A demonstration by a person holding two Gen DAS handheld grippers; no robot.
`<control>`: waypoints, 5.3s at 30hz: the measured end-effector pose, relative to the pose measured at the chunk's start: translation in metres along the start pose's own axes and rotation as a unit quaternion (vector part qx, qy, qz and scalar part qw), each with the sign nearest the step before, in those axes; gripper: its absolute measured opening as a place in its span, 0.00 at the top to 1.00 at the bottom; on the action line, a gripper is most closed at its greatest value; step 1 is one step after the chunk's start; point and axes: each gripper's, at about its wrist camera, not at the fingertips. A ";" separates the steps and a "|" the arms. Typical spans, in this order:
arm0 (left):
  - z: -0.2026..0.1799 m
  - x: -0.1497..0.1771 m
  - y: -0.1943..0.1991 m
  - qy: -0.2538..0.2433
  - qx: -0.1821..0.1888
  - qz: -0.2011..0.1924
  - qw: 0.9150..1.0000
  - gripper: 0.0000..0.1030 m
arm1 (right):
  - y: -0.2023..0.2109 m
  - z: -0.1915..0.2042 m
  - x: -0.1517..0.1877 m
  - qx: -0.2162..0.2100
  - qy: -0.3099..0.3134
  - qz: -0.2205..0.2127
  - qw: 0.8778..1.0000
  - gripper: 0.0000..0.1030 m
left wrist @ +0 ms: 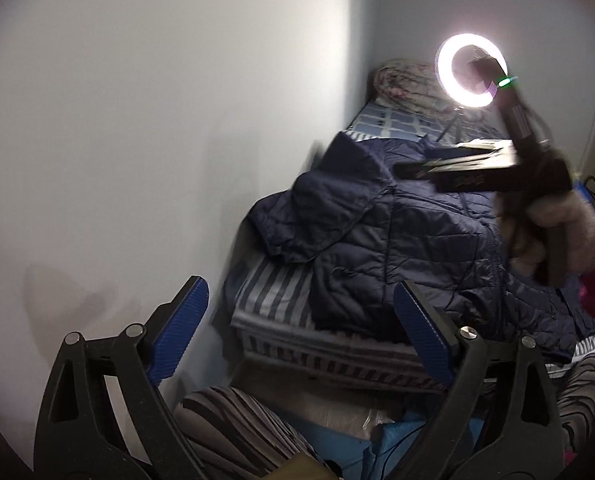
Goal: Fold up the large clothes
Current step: 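Grasp the jacket sleeve cuff with the right gripper and lift it, then fold the held sleeve across the jacket body and release with the right gripper, then grasp the other sleeve cuff with the left gripper and lift it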
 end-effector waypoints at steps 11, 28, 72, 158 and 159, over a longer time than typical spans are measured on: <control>0.033 0.015 -0.013 0.033 -0.023 0.029 0.999 0.07 | -0.139 0.048 0.013 -0.055 0.036 0.087 0.994 0.31; 0.039 0.006 -0.041 0.020 -0.027 0.038 0.999 0.07 | -0.232 0.052 0.039 -0.014 0.049 0.167 0.985 0.90; -0.165 -0.129 -0.211 -0.110 0.117 -0.058 0.985 0.07 | 0.000 -0.429 0.056 0.304 -0.403 -0.078 0.860 0.92; -0.545 -0.078 -0.100 -0.357 0.480 0.091 0.796 0.96 | 0.363 -0.277 0.310 0.415 -0.452 -0.123 0.780 0.57; -0.535 -0.090 -0.104 -0.343 0.480 0.091 0.802 0.97 | 0.360 -0.277 0.308 0.415 -0.450 -0.119 0.782 0.57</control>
Point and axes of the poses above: each gripper's, at about its wrist camera, not at the fingertips, and y roughly against the way its jaws point, z to its left, x to its underside, and after that the axes turned 11 degrees about -y, right-handed
